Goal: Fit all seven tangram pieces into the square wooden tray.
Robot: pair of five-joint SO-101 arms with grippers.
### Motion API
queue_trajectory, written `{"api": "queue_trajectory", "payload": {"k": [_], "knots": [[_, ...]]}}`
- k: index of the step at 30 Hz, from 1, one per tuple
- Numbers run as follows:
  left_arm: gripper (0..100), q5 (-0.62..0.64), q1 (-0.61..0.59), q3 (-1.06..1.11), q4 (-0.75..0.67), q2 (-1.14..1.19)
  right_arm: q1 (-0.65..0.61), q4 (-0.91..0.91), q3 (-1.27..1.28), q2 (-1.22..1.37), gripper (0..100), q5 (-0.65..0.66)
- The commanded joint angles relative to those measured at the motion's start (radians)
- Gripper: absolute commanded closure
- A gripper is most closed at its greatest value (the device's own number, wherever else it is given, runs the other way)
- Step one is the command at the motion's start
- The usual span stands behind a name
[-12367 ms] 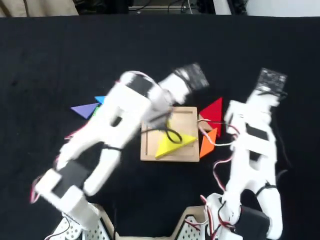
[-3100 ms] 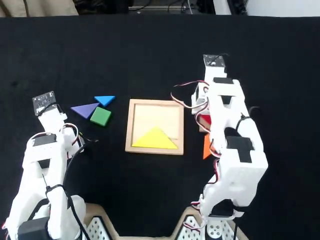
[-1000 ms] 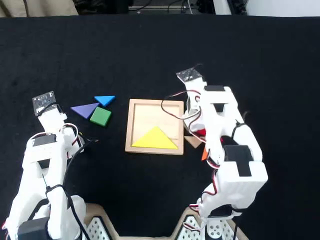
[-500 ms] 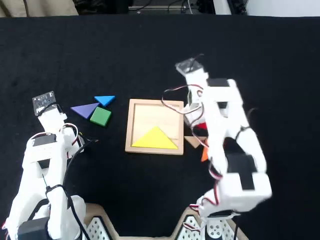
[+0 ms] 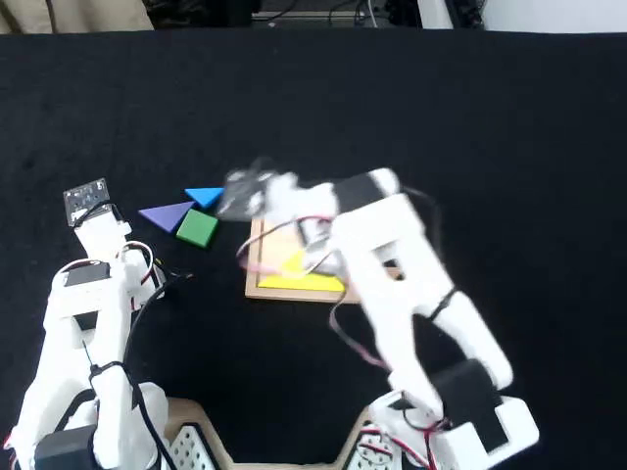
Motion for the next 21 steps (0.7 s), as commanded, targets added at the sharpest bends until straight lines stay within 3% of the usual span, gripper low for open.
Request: {"api": "queue_trajectory", "payload": {"k": [1, 6, 9, 16, 21], "knots": [[85, 0.002, -0.035, -0.004, -0.014, -0.026, -0.083, -0.041, 0.013, -0.047, 81.2, 0.055], [85, 0.003, -0.054, -0.004, -0.014, -0.026, -0.083, -0.176, 0.105, -0.047, 81.1, 0.129], [85, 0.003, -0.053, -0.004, -0.014, -0.026, -0.081, -0.16, 0.142, -0.047, 81.1, 0.219], [85, 0.003, -0.033, -0.005, -0.015, -0.026, -0.08, -0.068, 0.143, -0.047, 81.5, 0.589], [85, 0.003, -0.035, -0.007, -0.015, -0.026, -0.081, -0.158, 0.154, -0.047, 81.2, 0.565]]}}
